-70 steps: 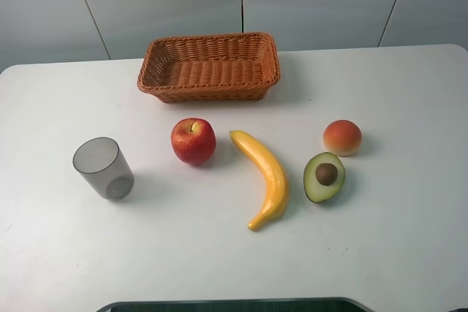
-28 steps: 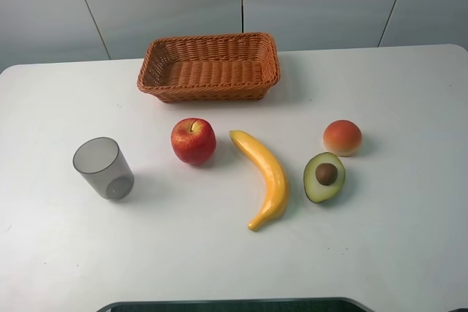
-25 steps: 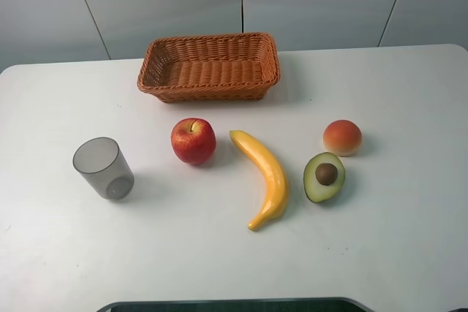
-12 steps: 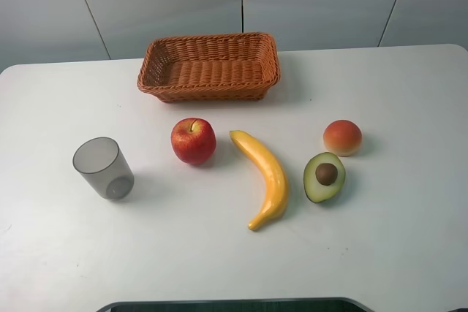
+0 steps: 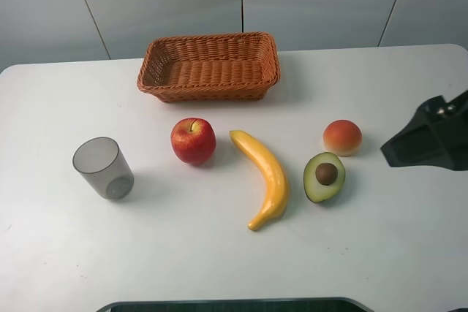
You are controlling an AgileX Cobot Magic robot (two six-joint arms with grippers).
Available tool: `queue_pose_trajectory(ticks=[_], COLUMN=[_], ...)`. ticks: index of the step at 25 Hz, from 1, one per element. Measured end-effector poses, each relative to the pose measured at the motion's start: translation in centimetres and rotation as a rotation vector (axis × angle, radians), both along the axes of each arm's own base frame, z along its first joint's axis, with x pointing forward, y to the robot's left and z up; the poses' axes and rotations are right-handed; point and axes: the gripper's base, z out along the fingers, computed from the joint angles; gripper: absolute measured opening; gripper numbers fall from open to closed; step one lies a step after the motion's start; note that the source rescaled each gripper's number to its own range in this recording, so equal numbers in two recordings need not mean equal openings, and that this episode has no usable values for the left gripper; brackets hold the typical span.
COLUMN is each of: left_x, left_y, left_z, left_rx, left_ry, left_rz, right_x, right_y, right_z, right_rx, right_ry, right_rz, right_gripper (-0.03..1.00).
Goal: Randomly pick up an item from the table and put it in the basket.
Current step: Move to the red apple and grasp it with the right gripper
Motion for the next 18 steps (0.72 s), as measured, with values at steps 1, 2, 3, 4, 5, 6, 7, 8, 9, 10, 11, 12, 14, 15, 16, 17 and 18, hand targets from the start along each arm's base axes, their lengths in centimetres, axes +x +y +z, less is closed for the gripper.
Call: queue_pose_trajectory(ticks=[1, 2, 3, 4, 5, 6, 7, 8, 9, 10, 11, 12, 14, 15, 16, 17, 18], left_x=[0.0, 0.0, 0.0, 0.0, 0.0, 0.0, 0.0, 0.0, 0.0, 0.0, 0.0, 0.0, 0.0, 0.0, 0.0, 0.0, 0.0], left_y=[0.0, 0.0, 0.0, 0.0, 0.0, 0.0, 0.0, 0.0, 0.0, 0.0, 0.0, 0.0, 0.0, 0.0, 0.0, 0.0, 0.0], left_z=[0.0, 0.0, 0.0, 0.0, 0.0, 0.0, 0.0, 0.0, 0.0, 0.0, 0.0, 0.0, 0.0, 0.0, 0.0, 0.0, 0.0], left_rx=[0.000, 0.002, 0.002, 0.002, 0.002, 0.002, 0.002, 0.004, 0.004, 0.004, 0.004, 0.004, 0.004, 0.004, 0.004, 0.004, 0.004], left_ry=[0.000, 0.000, 0.000, 0.000, 0.000, 0.000, 0.000, 0.000, 0.000, 0.000, 0.000, 0.000, 0.000, 0.000, 0.000, 0.000, 0.000], left_rz=[0.000, -0.001, -0.001, -0.001, -0.001, -0.001, -0.001, -0.002, -0.002, -0.002, -0.002, -0.002, -0.002, -0.002, -0.002, -0.002, -0.002], right_x=[0.6, 1.1, 1.7, 2.3, 2.8, 3.4, 4.0, 4.5, 4.9, 5.5, 6.0, 6.4, 7.2, 7.6, 8.0, 8.5, 9.1], right_y=[1.2, 2.4, 3.5, 4.8, 6.0, 7.2, 8.4, 9.6, 10.6, 11.7, 12.9, 14.1, 16.1, 17.1, 18.0, 18.7, 19.5], right_z=[0.0, 0.1, -0.1, -0.1, 0.0, -0.4, -0.7, -1.0, -1.1, -1.6, -1.9, -2.3, -2.8, -3.1, -3.2, -3.7, -4.0], right_rx=[-0.007, -0.014, -0.026, -0.035, -0.037, -0.052, -0.060, -0.072, -0.079, -0.088, -0.096, -0.101, -0.113, -0.114, -0.113, -0.117, -0.118], right_ry=[0.015, 0.016, 0.028, 0.032, 0.028, 0.042, 0.048, 0.056, 0.049, 0.050, 0.047, 0.040, 0.030, 0.023, 0.013, 0.012, 0.008], right_rz=[0.050, 0.097, 0.132, 0.173, 0.212, 0.249, 0.280, 0.319, 0.358, 0.392, 0.429, 0.468, 0.530, 0.556, 0.574, 0.584, 0.590], right_gripper=[1.00, 1.00, 1.00, 1.00, 1.00, 1.00, 1.00, 1.00, 1.00, 1.00, 1.00, 1.00, 1.00, 1.00, 1.00, 1.00, 1.00])
